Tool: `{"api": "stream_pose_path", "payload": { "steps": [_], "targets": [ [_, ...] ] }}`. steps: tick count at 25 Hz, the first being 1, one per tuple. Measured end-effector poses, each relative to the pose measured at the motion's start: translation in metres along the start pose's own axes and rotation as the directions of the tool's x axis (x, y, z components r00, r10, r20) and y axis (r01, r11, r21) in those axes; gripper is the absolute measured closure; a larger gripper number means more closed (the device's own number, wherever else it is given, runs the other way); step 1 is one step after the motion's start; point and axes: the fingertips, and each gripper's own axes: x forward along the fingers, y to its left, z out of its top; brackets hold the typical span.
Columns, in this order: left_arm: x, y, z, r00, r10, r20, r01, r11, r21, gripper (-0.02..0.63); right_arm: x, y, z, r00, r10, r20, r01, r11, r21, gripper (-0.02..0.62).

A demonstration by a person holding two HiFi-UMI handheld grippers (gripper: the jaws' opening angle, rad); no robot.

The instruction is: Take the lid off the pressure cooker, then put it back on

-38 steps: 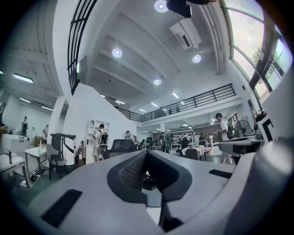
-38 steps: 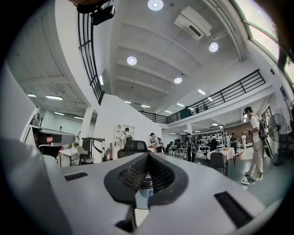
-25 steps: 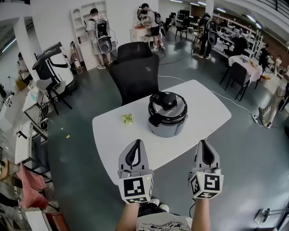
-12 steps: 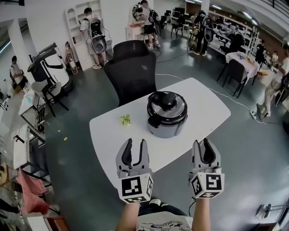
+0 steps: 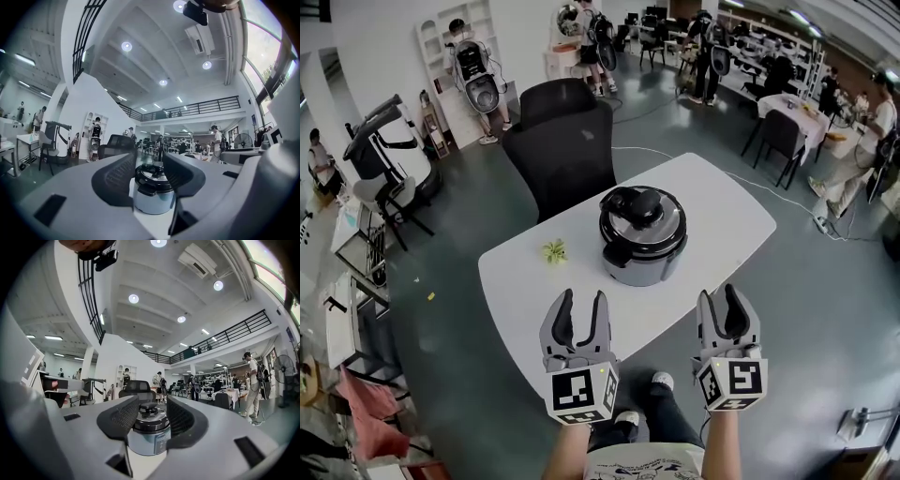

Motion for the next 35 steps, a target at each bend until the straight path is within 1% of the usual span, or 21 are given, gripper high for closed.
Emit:
{"api": "stream_pose_path", "payload": {
  "steps": [4,10,17,21,26,30,32,35],
  "targets": [
    [0.015,-0.001,-0.004,1.000,-0.006,-0.011,0.006,1.000,-0.006,0.414,0.014,-0.006,-0.002,1.000,-0.001,-0.009,0.001,1.000,-0.004,0.405],
    [0.044,0.006,-0.008,1.000,0.020,-0.013,-0.020,1.000,-0.009,0.414,0.047,-0.018,-0.005,1.000,0.015,-0.005,-0.015,1.000,0.001,0.397],
    [0.096,0.003,-0.017,0.996,0.084,-0.013,-0.084,0.996,-0.016,0.414,0.104,-0.045,-0.010,0.996,0.086,0.001,-0.086,0.996,0.006,0.396],
    [0.128,0.000,-0.022,0.992,0.127,-0.014,-0.127,0.992,-0.016,0.414,0.141,-0.060,-0.014,0.990,0.141,-0.002,-0.141,0.990,0.001,0.393],
    [0.169,-0.003,-0.026,0.985,0.172,-0.020,-0.172,0.985,-0.016,0.414,0.191,-0.075,-0.017,0.977,0.213,-0.010,-0.213,0.977,-0.011,0.391],
    [0.199,0.000,-0.029,0.974,0.227,-0.024,-0.227,0.974,-0.015,0.414,0.231,-0.085,-0.017,0.961,0.275,-0.014,-0.275,0.961,-0.015,0.390],
    [0.209,0.002,-0.031,0.966,0.256,-0.026,-0.257,0.966,-0.021,0.414,0.247,-0.088,-0.018,0.950,0.311,-0.015,-0.311,0.950,-0.016,0.389],
    [0.226,0.005,-0.032,0.952,0.306,-0.028,-0.306,0.951,-0.032,0.414,0.273,-0.090,-0.017,0.925,0.380,-0.018,-0.381,0.924,-0.035,0.383]
  ]
}}
